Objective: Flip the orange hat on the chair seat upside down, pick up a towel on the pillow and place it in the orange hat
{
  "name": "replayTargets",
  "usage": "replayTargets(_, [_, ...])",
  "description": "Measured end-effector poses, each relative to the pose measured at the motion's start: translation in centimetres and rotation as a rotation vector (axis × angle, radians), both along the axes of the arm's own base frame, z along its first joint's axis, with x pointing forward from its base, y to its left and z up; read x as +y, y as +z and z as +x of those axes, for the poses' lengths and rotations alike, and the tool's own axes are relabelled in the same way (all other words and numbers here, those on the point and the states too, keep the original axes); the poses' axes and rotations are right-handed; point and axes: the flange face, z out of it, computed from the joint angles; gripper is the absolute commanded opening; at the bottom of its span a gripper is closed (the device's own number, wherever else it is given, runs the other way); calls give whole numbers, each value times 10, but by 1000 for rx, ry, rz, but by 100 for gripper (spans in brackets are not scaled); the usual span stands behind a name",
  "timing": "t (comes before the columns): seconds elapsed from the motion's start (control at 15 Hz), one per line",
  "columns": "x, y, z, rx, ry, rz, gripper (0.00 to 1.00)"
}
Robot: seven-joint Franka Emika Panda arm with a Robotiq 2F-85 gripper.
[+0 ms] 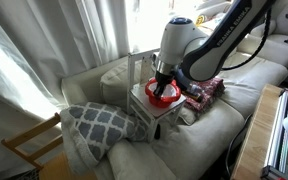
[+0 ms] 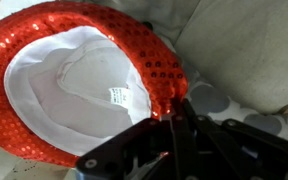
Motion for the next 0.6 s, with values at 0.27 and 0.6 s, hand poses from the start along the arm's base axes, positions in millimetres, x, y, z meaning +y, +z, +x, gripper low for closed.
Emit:
replayTargets(0.27, [2,-2,4,-50,14,24,1])
replayTargets(0.6, [-7,-13,4,-38,27,-7,29])
